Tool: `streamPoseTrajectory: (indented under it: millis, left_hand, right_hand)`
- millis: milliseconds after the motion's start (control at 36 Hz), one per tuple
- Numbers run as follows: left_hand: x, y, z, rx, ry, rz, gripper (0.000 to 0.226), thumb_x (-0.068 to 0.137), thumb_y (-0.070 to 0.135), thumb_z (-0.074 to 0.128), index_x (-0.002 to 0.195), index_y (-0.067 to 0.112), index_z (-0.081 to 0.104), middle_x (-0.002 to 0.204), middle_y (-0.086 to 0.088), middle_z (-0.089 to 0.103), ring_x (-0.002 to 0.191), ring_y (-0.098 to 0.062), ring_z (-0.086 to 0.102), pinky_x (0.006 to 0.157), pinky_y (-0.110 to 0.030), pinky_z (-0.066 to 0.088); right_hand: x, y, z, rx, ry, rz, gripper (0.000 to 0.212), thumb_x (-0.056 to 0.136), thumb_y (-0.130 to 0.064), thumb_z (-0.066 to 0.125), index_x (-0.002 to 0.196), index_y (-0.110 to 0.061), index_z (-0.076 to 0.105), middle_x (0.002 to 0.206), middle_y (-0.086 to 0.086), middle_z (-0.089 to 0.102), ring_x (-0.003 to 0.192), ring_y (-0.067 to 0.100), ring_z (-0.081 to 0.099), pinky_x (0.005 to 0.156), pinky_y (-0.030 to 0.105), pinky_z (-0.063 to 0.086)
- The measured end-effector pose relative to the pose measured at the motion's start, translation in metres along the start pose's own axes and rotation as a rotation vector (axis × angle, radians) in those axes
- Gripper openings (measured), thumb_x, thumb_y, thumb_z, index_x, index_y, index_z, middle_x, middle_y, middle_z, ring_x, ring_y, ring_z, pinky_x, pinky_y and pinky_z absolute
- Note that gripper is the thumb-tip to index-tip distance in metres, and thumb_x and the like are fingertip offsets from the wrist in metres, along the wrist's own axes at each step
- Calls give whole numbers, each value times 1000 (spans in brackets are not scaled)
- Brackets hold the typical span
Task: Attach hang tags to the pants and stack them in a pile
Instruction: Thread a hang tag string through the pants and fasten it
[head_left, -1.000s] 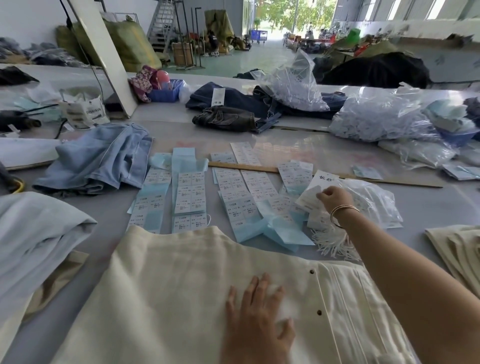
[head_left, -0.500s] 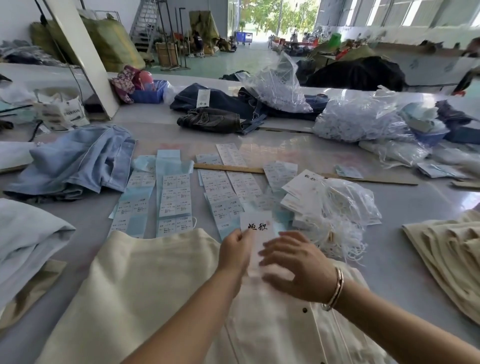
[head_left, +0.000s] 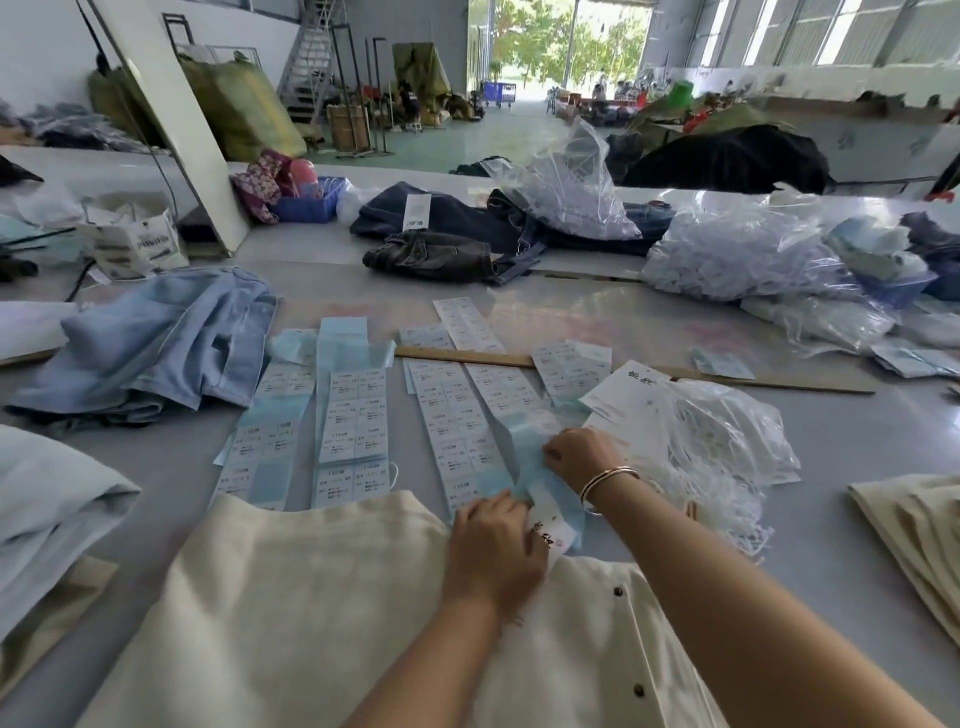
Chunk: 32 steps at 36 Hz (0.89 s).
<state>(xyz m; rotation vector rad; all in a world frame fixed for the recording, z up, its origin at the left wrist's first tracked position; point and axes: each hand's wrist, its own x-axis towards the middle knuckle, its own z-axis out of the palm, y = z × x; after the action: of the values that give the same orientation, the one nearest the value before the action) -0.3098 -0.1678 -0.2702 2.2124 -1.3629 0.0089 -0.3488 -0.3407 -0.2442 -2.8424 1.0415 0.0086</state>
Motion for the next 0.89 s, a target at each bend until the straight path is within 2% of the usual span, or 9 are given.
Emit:
streamPoseTrajectory:
  millis: [56, 194, 306, 417, 556, 611, 667, 778, 889]
  left_hand:
    - [-1, 0, 4, 16, 37, 19, 37, 66, 35, 37, 72, 17, 70, 77, 4, 70, 80, -14, 68, 81, -27, 32]
    - [-1, -5, 6, -24, 31, 9, 41, 72, 36, 36, 87, 19, 69, 93, 3, 67, 96, -19, 62, 97, -32, 31]
    - [-3, -6, 7, -36, 53, 23, 38, 72, 37, 40, 87, 21, 70, 96, 8, 67, 100, -15, 63, 101, -34, 29]
    - [-6, -8, 9, -53, 123, 26, 29, 70, 39, 45, 81, 24, 69, 95, 12, 64, 96, -12, 62, 93, -32, 27]
    - [-6, -9, 12, -89, 200, 56, 23, 68, 38, 50, 77, 26, 67, 99, 13, 61, 101, -8, 53, 93, -32, 26]
    - [-7, -10, 13, -107, 228, 77, 19, 67, 36, 51, 75, 25, 65, 102, 12, 61, 103, -9, 52, 94, -33, 26]
    - [-8, -10, 13, -133, 245, 94, 16, 67, 35, 53, 72, 24, 63, 104, 12, 60, 104, -11, 55, 95, -34, 26]
    - [-8, -11, 14, -148, 275, 112, 15, 67, 35, 53, 73, 24, 63, 105, 12, 60, 105, -12, 56, 94, -34, 26]
    - [-8, -13, 13, -177, 295, 97, 15, 68, 35, 53, 72, 24, 62, 105, 14, 59, 106, -10, 52, 94, -31, 24]
  right_hand:
    - [6, -1, 2, -3, -10, 0, 32, 98, -18, 41, 110, -3, 67, 114, 14, 65, 103, 28, 62, 84, 29, 45]
    - [14, -8, 7, -59, -23, -34, 28, 97, -19, 43, 109, -7, 65, 112, 14, 65, 102, 28, 62, 84, 31, 48]
    - [24, -7, 6, -79, -10, -106, 40, 90, -21, 56, 129, -14, 55, 122, 11, 55, 114, 28, 52, 92, 35, 47]
    - [38, -12, 3, 47, -136, -124, 62, 87, -16, 59, 145, -10, 35, 148, 12, 33, 134, 31, 34, 111, 38, 32]
    - [56, -18, 3, -33, -280, -120, 76, 93, -24, 55, 153, -14, 9, 160, 11, 1, 147, 28, 7, 119, 40, 13]
    - [64, -20, 3, -30, -339, -103, 80, 92, -18, 53, 153, -18, 2, 160, 8, -8, 148, 28, 3, 118, 42, 13]
    - [70, -21, 2, -17, -353, -101, 79, 92, -14, 54, 154, -21, 5, 161, 7, -7, 146, 31, 11, 116, 41, 19]
    - [81, -20, -2, 20, -194, -150, 74, 87, -10, 56, 151, -21, 21, 160, 6, 10, 144, 28, 23, 115, 40, 27]
    - [91, -25, 0, -70, -315, -139, 70, 94, -22, 55, 151, -9, 16, 158, 12, 15, 144, 29, 20, 115, 40, 21]
